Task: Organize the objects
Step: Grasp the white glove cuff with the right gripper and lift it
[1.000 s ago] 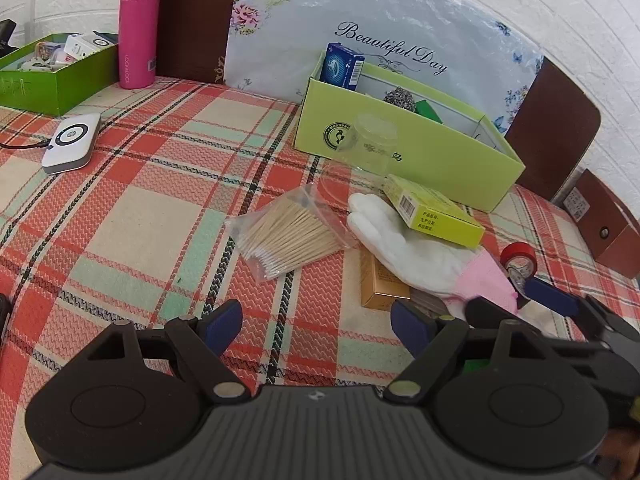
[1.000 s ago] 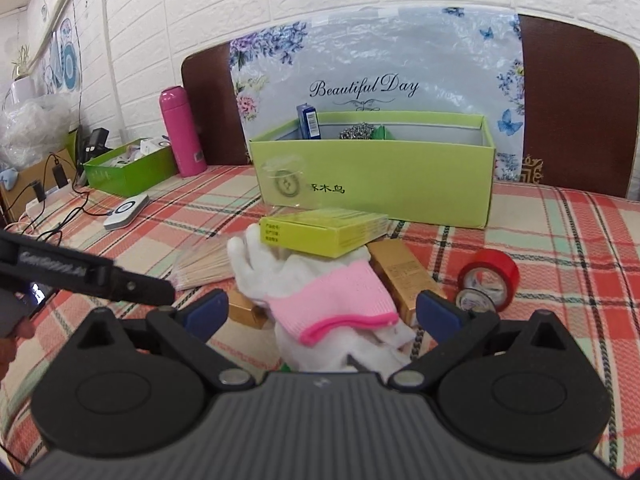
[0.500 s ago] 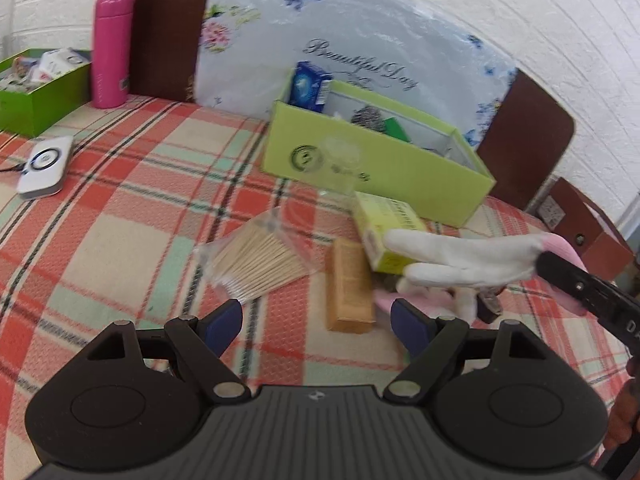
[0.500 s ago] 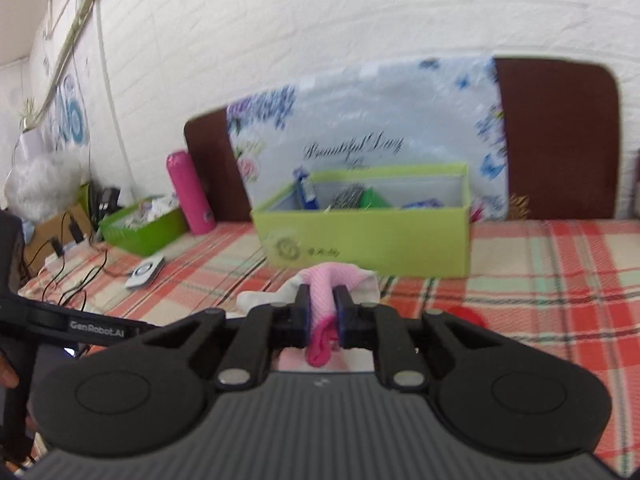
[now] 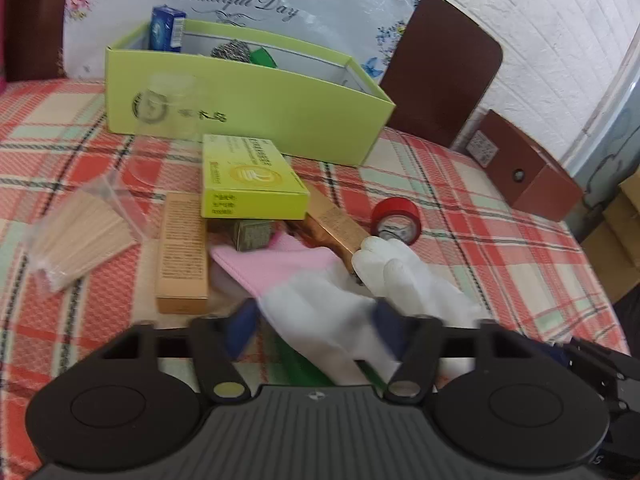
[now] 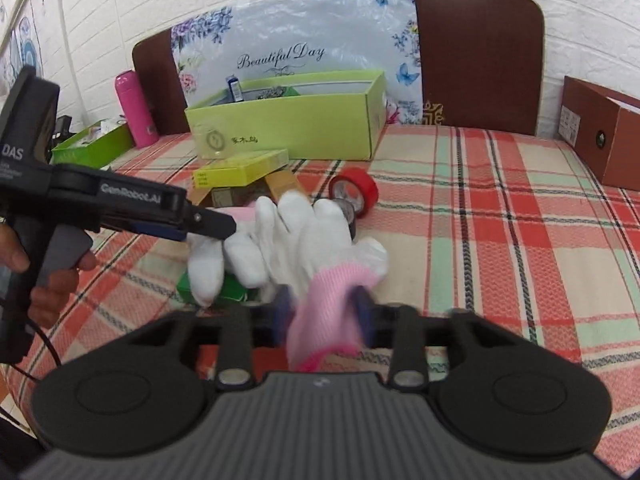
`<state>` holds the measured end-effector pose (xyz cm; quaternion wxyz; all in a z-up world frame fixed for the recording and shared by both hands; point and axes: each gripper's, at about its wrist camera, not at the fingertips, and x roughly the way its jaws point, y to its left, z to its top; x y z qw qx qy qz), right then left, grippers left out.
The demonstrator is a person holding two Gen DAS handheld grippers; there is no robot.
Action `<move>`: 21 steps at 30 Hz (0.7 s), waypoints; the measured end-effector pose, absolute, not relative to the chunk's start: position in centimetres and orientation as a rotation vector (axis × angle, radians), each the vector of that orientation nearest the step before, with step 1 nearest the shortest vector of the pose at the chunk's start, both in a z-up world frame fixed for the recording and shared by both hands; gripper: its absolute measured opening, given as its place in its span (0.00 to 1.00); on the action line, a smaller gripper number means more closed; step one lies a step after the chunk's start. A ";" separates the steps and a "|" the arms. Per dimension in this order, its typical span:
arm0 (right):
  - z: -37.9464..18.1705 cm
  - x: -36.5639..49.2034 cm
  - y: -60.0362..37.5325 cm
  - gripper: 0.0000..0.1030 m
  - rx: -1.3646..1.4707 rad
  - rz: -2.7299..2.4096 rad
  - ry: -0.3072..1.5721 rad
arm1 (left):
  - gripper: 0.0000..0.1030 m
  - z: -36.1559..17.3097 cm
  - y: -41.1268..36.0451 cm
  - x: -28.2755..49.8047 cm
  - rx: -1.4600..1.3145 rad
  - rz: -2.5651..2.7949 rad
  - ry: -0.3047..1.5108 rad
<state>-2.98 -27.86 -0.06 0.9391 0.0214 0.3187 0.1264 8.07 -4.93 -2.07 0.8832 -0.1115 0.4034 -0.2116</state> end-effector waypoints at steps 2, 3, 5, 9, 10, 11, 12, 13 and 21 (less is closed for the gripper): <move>0.5 -2.7 -28.0 0.60 0.041 0.260 0.623 | 0.26 -2.0 -4.3 8.1 -0.251 -0.454 0.852; 0.6 -2.5 -27.9 0.60 0.037 0.264 0.618 | 0.15 -1.8 -3.9 8.0 -0.253 -0.466 0.854; 0.6 -1.8 -27.6 0.60 0.012 0.276 0.624 | 0.14 -1.2 -3.1 7.5 -0.252 -0.470 0.849; -0.8 -0.7 -26.6 0.60 -0.006 0.312 0.664 | 0.14 -0.9 -1.3 6.9 -0.253 -0.427 0.849; -1.3 -0.4 -26.4 0.60 -0.006 0.316 0.678 | 0.15 -1.1 -1.0 6.9 -0.262 -0.411 0.859; -1.7 -0.2 -26.2 0.60 -0.010 0.310 0.692 | 0.19 -1.2 -0.8 6.9 -0.267 -0.399 0.866; -2.0 0.0 -26.0 0.60 -0.017 0.302 0.701 | 0.28 -1.3 -0.8 6.9 -0.271 -0.391 0.867; -2.3 0.1 -25.8 0.60 -0.020 0.298 0.704 | 0.33 -1.3 -0.9 6.9 -0.271 -0.391 0.867; -2.5 0.2 -26.8 0.15 0.007 0.284 0.742 | 0.08 -1.0 -2.0 7.3 -0.266 -0.480 0.867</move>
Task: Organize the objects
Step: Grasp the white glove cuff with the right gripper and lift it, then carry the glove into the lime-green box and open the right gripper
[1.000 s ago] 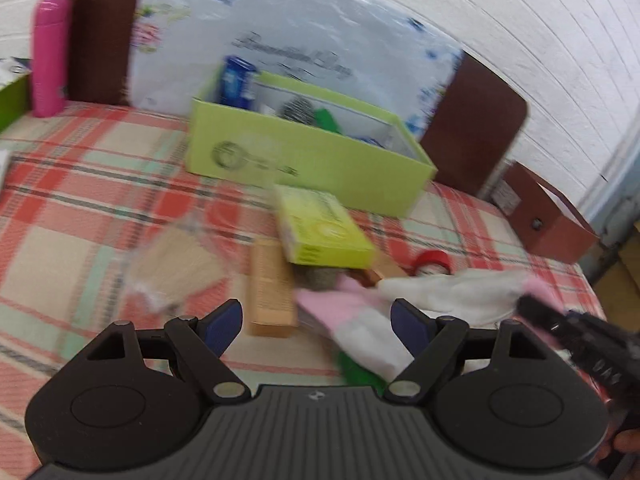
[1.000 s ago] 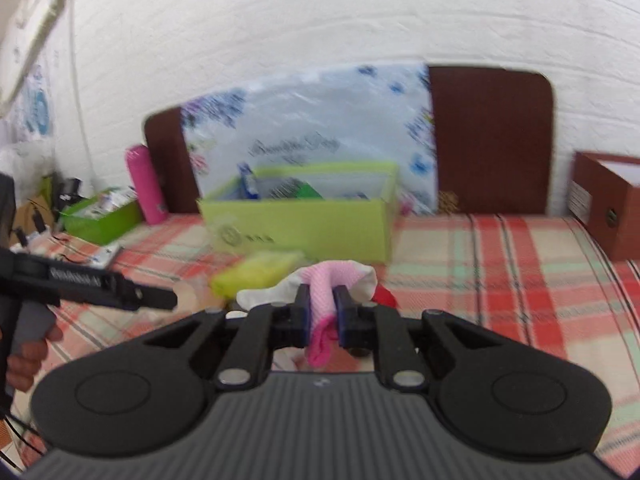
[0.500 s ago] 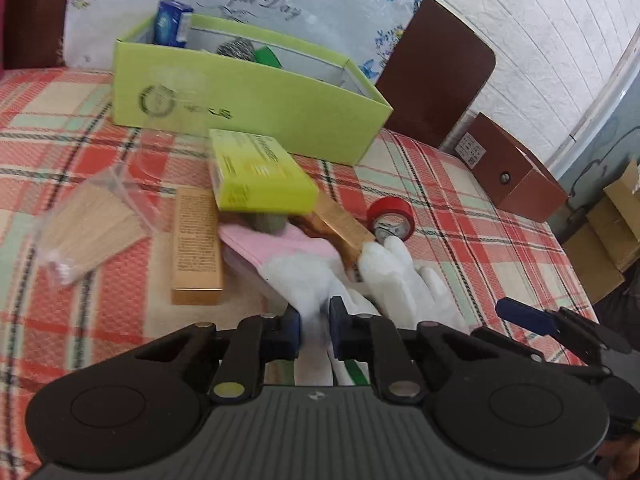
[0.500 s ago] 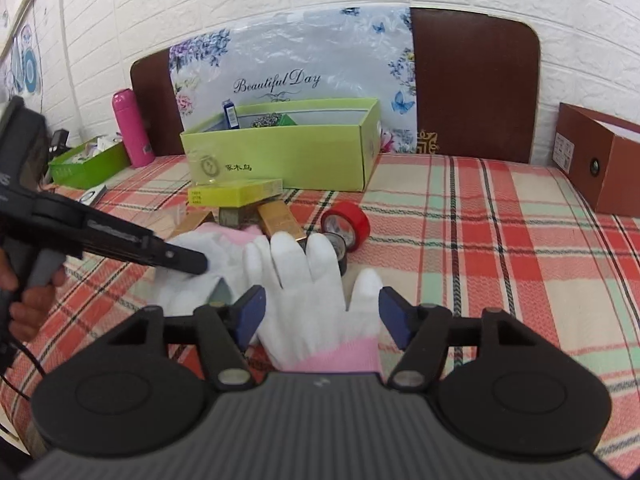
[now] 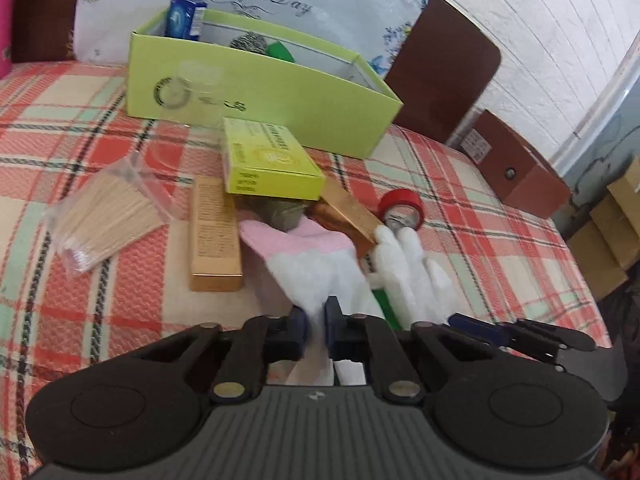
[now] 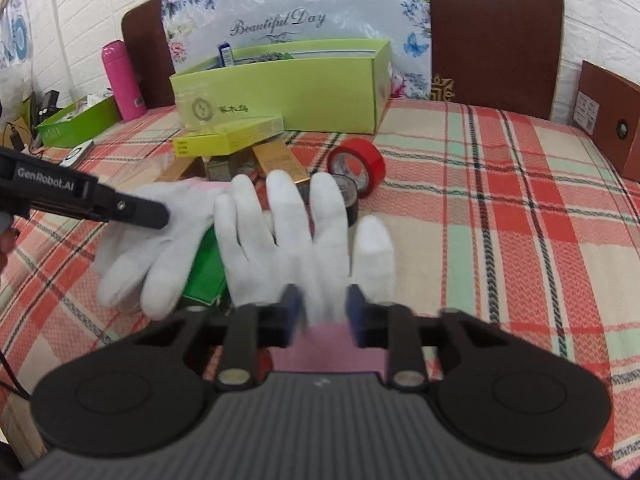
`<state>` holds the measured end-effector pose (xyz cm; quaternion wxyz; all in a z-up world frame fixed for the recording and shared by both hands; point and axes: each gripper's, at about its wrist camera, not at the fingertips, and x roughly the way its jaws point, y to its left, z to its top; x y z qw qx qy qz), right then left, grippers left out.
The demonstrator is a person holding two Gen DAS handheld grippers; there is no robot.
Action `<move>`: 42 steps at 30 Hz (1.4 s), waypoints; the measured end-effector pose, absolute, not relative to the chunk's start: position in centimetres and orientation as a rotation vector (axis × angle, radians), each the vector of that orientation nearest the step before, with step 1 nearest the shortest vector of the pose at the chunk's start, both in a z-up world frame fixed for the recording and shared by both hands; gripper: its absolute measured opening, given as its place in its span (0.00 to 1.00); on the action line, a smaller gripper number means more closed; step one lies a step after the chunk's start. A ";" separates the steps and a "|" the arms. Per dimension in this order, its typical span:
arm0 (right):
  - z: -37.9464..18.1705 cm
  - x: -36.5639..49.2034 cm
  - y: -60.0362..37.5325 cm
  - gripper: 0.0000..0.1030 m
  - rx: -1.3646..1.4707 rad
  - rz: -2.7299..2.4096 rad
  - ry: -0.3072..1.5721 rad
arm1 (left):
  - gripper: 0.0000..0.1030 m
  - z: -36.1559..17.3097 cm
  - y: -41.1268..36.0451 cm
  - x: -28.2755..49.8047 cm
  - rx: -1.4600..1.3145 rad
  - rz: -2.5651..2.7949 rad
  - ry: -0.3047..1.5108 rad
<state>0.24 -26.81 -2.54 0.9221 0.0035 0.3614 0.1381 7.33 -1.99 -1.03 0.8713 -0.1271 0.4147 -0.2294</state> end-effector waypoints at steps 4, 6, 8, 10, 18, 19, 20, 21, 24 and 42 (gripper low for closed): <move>-0.4 0.0 -26.9 0.06 0.004 0.299 0.677 | 0.08 1.7 -1.0 7.2 -0.291 -0.501 0.788; 0.4 0.1 -26.8 0.06 0.004 0.308 0.645 | 0.08 3.3 -0.5 7.1 -0.303 -0.502 0.736; 0.4 0.4 -26.8 0.09 0.008 0.317 0.637 | 0.08 4.6 0.0 6.8 -0.309 -0.489 0.687; -0.6 0.8 -26.5 0.28 -0.007 0.335 0.685 | 0.08 5.2 0.4 6.5 -0.314 -0.480 0.662; -4.1 0.6 -25.5 0.60 -0.077 0.292 0.728 | 0.63 1.5 -1.3 6.2 -0.211 -0.451 0.796; -4.0 0.7 -25.6 0.46 -0.071 0.282 0.725 | 0.63 0.8 -1.7 6.1 -0.190 -0.456 0.812; -3.9 0.8 -25.8 0.30 -0.061 0.268 0.726 | 0.63 0.0 -2.1 6.1 -0.180 -0.462 0.834; -3.8 0.9 -26.1 0.23 -0.047 0.254 0.728 | 0.63 -0.5 -2.3 6.1 -0.185 -0.463 0.846; -3.1 0.8 -27.4 0.11 0.033 0.248 0.723 | 0.11 -1.4 -2.2 6.6 -0.218 -0.469 0.867; 7.5 3.5 -27.6 0.10 0.118 0.364 0.455 | 0.04 10.8 0.0 7.7 -0.273 -0.507 0.538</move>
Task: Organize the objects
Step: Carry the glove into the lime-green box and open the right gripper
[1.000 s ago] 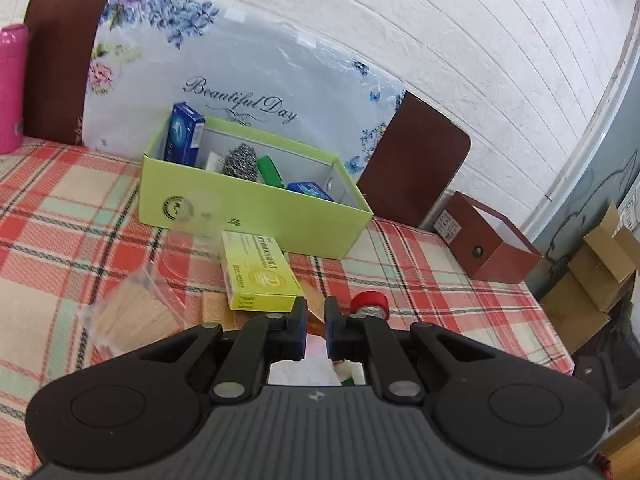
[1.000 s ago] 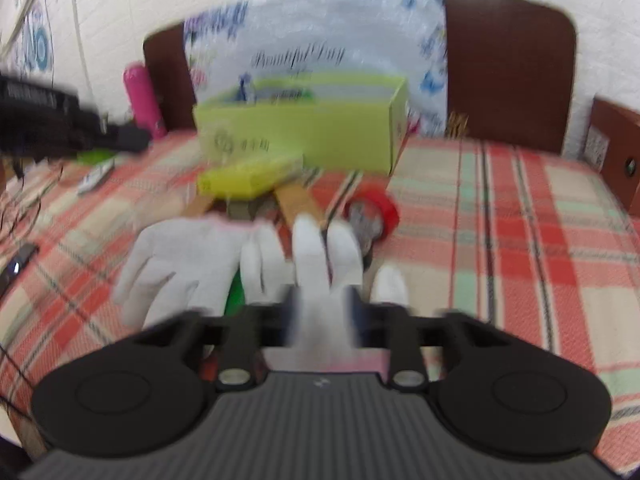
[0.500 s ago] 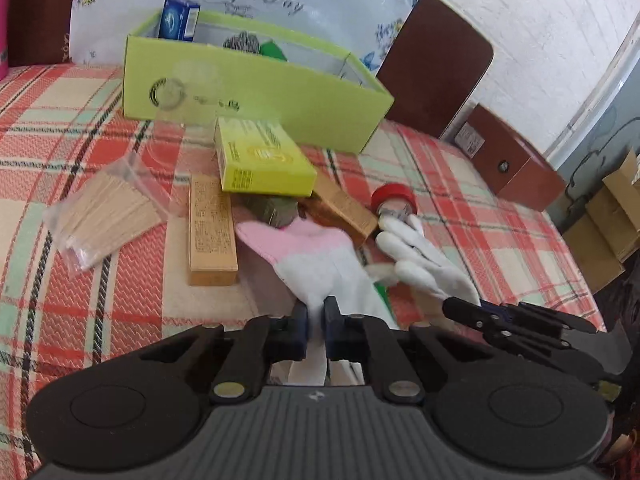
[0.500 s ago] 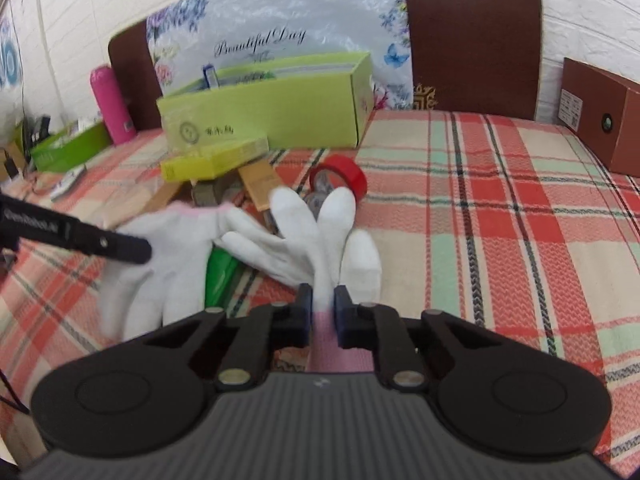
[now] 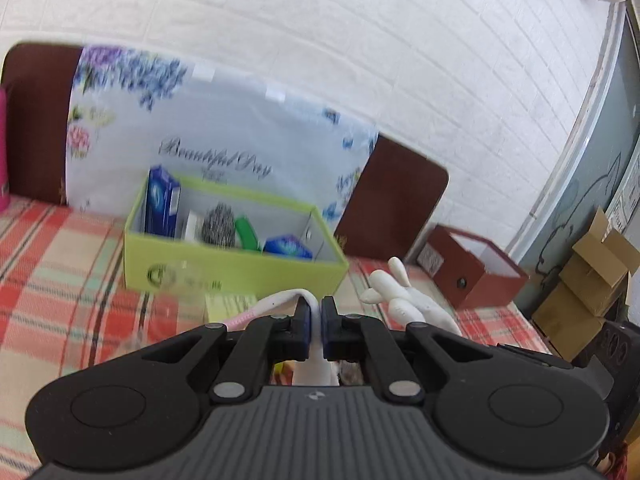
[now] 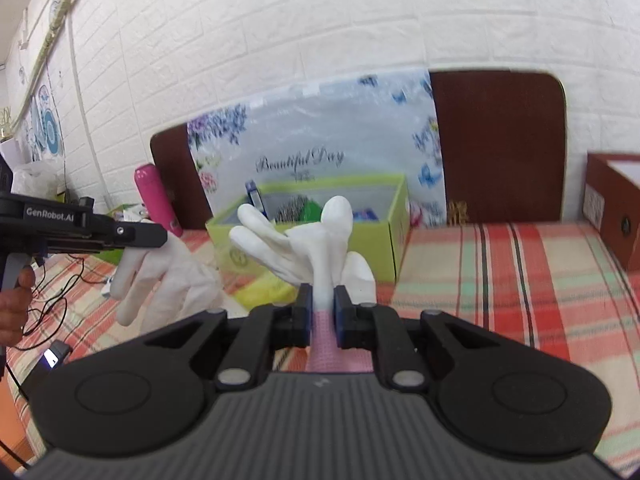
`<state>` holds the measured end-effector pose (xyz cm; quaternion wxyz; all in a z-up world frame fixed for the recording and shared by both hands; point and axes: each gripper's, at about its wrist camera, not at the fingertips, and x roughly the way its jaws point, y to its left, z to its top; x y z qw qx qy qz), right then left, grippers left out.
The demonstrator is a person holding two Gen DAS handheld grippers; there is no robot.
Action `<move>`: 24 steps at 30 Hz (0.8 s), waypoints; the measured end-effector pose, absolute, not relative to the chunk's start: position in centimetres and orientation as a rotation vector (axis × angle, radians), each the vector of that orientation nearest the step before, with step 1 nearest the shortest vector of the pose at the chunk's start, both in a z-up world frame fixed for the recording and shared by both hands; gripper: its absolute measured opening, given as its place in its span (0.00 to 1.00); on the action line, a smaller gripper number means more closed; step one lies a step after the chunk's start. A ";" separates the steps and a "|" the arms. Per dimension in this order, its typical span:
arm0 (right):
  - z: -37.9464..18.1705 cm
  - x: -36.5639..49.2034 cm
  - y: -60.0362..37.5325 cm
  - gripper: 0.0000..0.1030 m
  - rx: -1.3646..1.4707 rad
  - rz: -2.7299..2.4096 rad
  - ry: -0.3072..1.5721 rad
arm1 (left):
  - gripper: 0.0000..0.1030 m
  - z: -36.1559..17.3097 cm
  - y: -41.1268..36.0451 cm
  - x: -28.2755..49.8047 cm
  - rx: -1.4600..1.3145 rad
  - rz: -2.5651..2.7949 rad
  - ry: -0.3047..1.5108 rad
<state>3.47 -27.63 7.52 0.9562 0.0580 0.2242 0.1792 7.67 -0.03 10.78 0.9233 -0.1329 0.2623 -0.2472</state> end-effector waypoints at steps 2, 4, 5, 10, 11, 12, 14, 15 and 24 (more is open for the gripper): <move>8.5 4.6 -27.2 0.10 0.101 0.361 0.422 | 0.04 12.0 -0.4 8.5 -0.273 -0.516 0.510; 9.3 5.8 -26.7 0.10 0.092 0.355 0.397 | 0.04 12.9 -0.8 9.5 -0.263 -0.518 0.487; 9.6 6.4 -26.6 0.10 0.090 0.353 0.387 | 0.04 13.4 -1.1 10.2 -0.262 -0.513 0.474; 10.8 9.9 -25.6 0.10 0.052 0.345 0.342 | 0.04 15.5 -1.8 13.8 -0.283 -0.490 0.426; 10.9 10.6 -25.4 0.10 0.037 0.342 0.330 | 0.04 15.8 -1.9 14.5 -0.284 -0.485 0.417; 11.0 11.2 -25.1 0.10 0.022 0.338 0.317 | 0.04 16.2 -2.1 15.3 -0.282 -0.479 0.407; 11.0 12.8 -24.7 0.10 0.007 0.330 0.305 | 0.04 16.6 -2.4 16.9 -0.276 -0.462 0.392; 10.9 13.5 -24.6 0.10 0.010 0.333 0.301 | 0.04 16.5 -2.5 17.7 -0.271 -0.451 0.388; 7.8 21.9 -22.3 0.11 -0.069 0.315 0.301 | 0.04 10.2 -1.7 26.0 -0.288 -0.350 0.534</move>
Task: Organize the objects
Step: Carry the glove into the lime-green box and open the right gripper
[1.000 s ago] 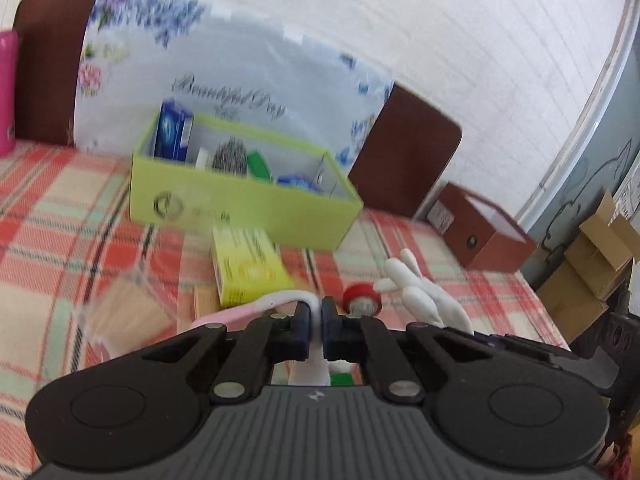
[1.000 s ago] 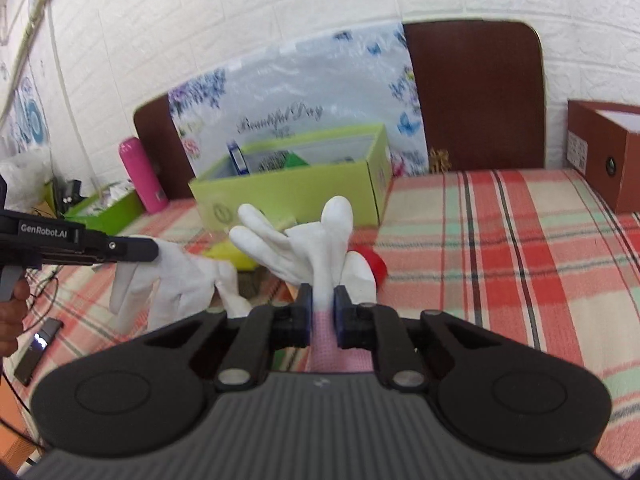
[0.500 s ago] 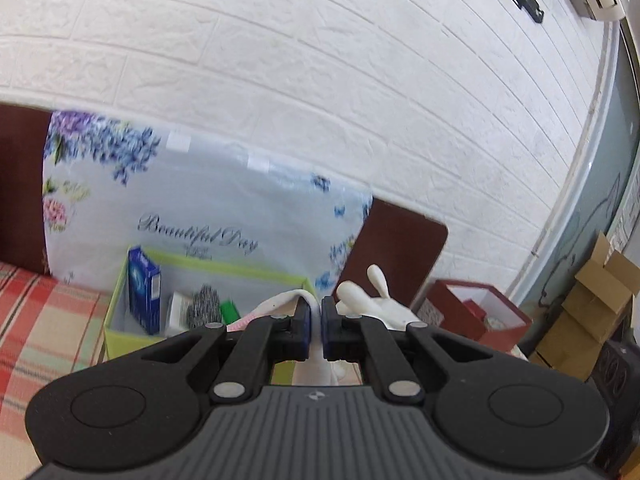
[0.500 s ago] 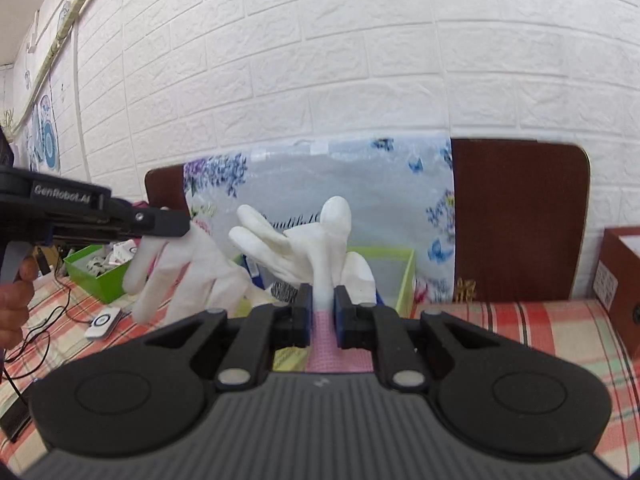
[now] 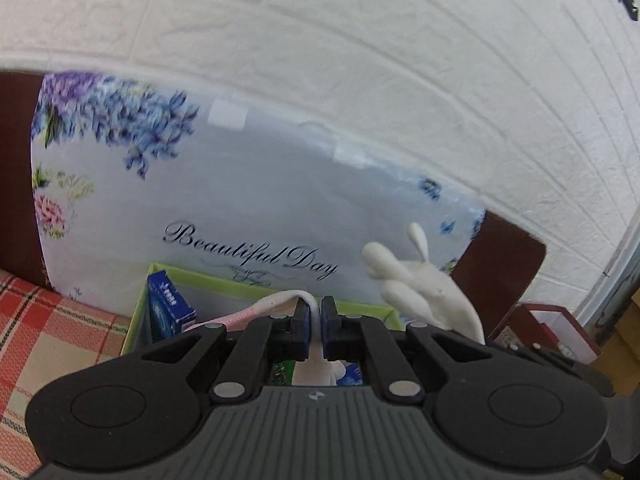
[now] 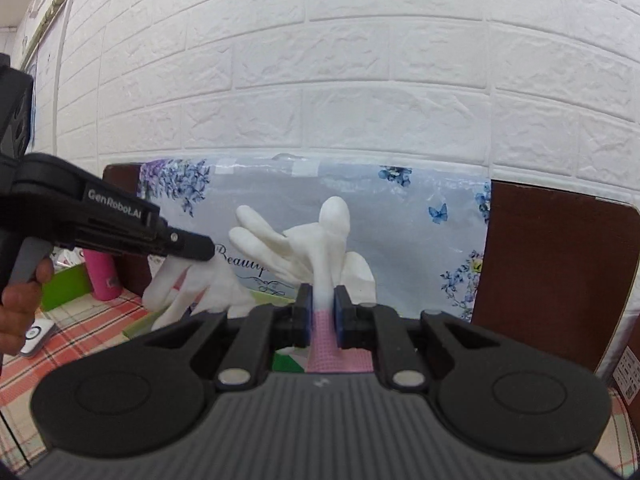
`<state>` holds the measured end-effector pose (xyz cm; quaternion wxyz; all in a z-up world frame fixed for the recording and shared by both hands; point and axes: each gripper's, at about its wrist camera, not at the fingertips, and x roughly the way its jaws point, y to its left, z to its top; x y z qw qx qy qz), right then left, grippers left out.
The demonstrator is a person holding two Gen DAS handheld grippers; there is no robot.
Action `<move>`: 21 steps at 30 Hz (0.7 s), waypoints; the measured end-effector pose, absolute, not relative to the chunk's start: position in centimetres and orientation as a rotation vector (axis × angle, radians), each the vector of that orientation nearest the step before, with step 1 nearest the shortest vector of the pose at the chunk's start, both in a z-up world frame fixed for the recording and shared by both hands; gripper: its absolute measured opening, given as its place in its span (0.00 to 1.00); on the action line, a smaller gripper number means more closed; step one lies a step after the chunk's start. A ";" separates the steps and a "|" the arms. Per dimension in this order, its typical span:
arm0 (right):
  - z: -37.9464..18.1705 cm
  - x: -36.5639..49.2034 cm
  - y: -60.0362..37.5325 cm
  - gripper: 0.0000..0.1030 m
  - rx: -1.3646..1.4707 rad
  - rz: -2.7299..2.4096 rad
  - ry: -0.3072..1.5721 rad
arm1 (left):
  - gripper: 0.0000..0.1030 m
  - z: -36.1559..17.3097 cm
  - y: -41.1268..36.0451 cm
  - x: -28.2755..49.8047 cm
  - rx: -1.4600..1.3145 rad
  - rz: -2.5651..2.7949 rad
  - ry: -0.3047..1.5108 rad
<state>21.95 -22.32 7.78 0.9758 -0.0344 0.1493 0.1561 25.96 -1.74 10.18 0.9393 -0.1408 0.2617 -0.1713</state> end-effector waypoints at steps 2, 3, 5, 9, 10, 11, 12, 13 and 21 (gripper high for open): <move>6.1 23.9 -21.7 0.13 -0.069 0.332 0.355 | 0.04 8.1 -1.5 27.0 -0.281 -0.326 0.562; 5.2 24.9 -21.4 0.13 -0.071 0.352 0.396 | 0.08 7.2 -1.3 27.3 -0.277 -0.310 0.565; 3.3 26.1 -20.8 0.43 -0.091 0.383 0.482 | 0.28 5.7 -1.1 27.7 -0.253 -0.289 0.575; 2.0 25.4 -20.9 0.64 -0.123 0.341 0.455 | 0.74 4.4 -0.3 26.9 -0.213 -0.228 0.545; 2.1 25.0 -21.1 0.75 -0.115 0.333 0.441 | 0.74 4.4 -0.1 26.7 -0.210 -0.232 0.532; 2.3 24.7 -21.3 0.84 -0.106 0.326 0.431 | 0.74 4.4 0.0 26.5 -0.210 -0.234 0.531; 2.5 24.5 -21.5 0.86 -0.100 0.320 0.428 | 0.74 4.5 0.2 26.3 -0.214 -0.229 0.538; 2.8 24.2 -21.8 0.90 -0.095 0.315 0.428 | 0.74 4.8 0.2 26.1 -0.223 -0.223 0.547; 6.9 18.6 -23.4 1.00 -0.040 0.286 0.336 | 0.83 8.7 -0.7 21.0 -0.207 -0.214 0.542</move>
